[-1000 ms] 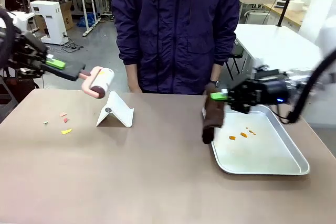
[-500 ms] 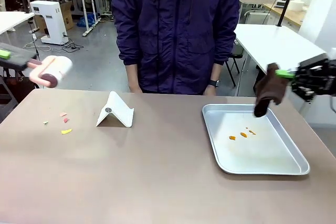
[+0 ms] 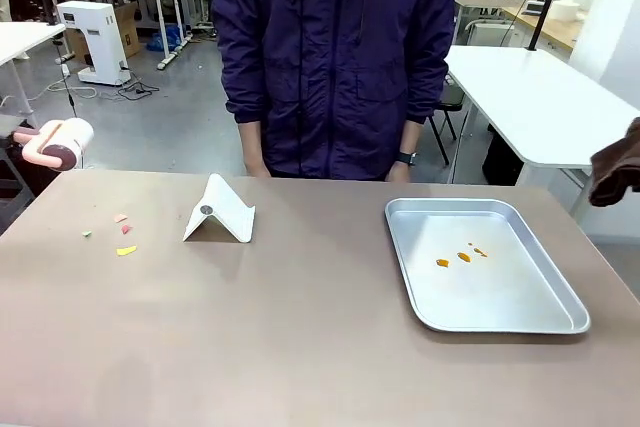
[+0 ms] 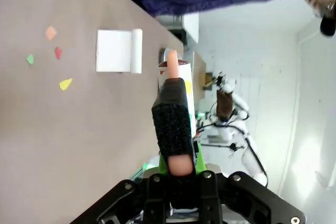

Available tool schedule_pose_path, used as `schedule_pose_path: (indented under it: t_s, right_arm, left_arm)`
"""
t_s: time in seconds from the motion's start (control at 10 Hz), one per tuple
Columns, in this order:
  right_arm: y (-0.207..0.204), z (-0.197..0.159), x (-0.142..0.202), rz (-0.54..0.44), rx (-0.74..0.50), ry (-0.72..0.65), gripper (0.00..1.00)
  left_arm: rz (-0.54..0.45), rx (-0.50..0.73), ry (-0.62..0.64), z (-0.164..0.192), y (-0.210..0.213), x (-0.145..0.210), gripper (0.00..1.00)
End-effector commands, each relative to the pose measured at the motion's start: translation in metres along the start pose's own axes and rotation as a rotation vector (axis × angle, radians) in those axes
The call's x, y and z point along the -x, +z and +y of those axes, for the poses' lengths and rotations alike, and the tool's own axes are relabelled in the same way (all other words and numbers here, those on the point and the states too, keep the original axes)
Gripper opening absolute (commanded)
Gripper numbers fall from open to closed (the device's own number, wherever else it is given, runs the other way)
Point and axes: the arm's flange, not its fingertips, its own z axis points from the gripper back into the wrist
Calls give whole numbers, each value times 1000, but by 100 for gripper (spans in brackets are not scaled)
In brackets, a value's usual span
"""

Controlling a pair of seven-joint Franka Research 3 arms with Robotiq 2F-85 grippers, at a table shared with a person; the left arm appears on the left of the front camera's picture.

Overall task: Clean the surface of the table.
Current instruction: Hold the Lint Roller with your left hand and the towel with your right hand.

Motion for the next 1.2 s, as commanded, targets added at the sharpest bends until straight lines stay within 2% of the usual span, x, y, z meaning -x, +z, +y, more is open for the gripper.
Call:
schedule_pose_path:
  t_s: [0.0,0.1,0.2,0.3,1.1]
  right_arm:
    - [4,-24,31,-53,-107,77,0]
    - [4,-30,31,-97,-52,63,0]
    - [1,-35,29,-119,-18,37,0]
    - [21,-13,-6,-64,-53,30,0]
    - [21,-13,-6,-64,-53,30,0]
  left_arm:
    - [-153,86,178,11,2,-14,0]
    - [-138,93,186,15,3,-16,0]
    - [-58,26,78,17,3,-7,0]
    - [-58,26,78,17,3,-7,0]
    - [-58,26,78,17,3,-7,0]
